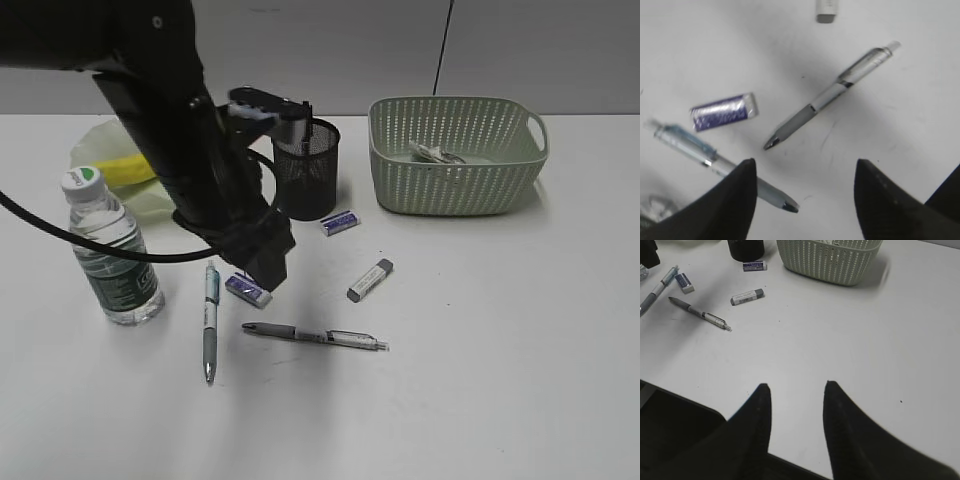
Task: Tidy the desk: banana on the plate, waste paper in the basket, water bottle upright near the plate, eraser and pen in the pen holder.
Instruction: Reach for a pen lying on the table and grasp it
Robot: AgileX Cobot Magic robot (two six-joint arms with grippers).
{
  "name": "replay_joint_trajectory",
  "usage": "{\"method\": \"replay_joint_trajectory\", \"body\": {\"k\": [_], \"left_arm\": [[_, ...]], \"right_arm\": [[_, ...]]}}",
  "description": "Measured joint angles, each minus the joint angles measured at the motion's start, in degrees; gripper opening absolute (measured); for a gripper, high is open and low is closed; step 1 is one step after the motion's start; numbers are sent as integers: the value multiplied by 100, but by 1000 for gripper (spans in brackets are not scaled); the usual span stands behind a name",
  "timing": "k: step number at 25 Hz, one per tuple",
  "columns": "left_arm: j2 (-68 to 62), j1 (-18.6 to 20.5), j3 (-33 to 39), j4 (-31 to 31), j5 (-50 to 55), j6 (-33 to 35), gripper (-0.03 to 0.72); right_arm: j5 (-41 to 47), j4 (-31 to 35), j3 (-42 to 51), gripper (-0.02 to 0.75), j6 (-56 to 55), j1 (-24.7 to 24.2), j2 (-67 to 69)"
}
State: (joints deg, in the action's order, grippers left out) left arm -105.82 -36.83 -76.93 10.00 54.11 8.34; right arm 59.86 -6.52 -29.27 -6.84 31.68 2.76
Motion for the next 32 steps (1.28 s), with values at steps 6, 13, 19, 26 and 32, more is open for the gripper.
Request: {"method": "replay_joint_trajectory", "body": {"k": [6,13,19,26,32], "left_arm": [[-50,-517,-46,-29,-314,2641,457],[-152,-792,-60,-42,-551,3991,440],[-723,-799,-85,-92,-481,4055,434],[-1276,-799,-481,-92,-304,4070,434],[-1706,-799,-897,-92,-79,4070,429]], "right_arm": [[0,0,0,292,0,0,0],[-5,0,0,292,0,0,0],[-5,0,0,292,0,0,0],[-5,0,0,293,0,0,0],[-5,0,0,293,4,0,0]]}}
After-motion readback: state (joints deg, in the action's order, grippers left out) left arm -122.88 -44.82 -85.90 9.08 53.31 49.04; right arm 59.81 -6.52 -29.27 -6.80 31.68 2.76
